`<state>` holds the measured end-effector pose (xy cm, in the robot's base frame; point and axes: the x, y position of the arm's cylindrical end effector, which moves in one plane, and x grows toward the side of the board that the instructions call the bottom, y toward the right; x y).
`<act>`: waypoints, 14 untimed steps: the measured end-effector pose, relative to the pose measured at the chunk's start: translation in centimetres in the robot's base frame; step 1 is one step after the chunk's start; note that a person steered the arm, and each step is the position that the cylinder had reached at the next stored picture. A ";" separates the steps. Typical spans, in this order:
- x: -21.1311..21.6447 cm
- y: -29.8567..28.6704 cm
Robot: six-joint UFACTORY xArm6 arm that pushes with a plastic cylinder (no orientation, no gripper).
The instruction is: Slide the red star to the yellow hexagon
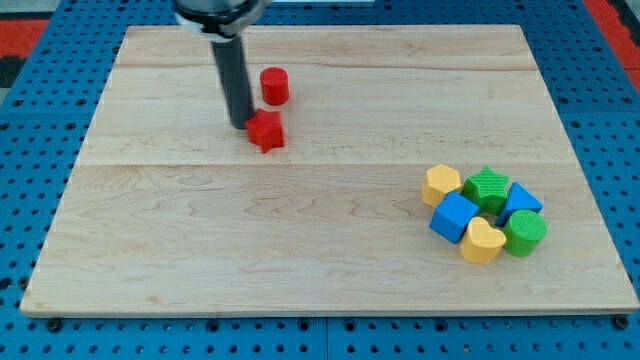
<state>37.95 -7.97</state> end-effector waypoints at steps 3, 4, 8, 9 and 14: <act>-2.7 11.1; -2.5 14.0; -0.8 6.1; 1.5 5.6; 11.3 7.4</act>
<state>49.28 -0.61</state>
